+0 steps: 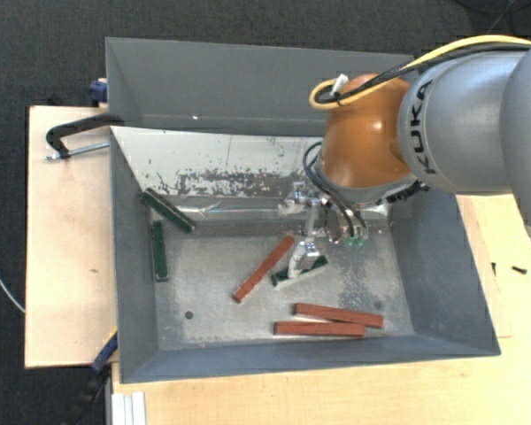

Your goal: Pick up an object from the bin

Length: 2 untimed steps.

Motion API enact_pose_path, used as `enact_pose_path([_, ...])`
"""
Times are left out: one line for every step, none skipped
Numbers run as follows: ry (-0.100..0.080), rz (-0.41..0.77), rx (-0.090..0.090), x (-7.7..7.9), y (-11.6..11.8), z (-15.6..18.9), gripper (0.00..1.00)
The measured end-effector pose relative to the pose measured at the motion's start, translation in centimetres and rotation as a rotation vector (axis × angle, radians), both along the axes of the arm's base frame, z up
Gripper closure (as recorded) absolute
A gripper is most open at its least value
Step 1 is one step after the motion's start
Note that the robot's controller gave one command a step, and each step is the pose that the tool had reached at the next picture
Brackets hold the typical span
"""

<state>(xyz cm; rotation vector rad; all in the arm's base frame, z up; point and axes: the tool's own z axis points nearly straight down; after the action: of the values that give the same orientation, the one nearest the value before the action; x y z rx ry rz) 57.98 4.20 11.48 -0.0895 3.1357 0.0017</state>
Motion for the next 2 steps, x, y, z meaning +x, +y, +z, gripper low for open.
enact_pose_path([0.01, 0.371, -0.003, -0.24, 0.28, -3.75, 1.0])
enact_pose_path([0.01, 0.371, -0.003, -0.24, 0.28, -3.75, 1.0])
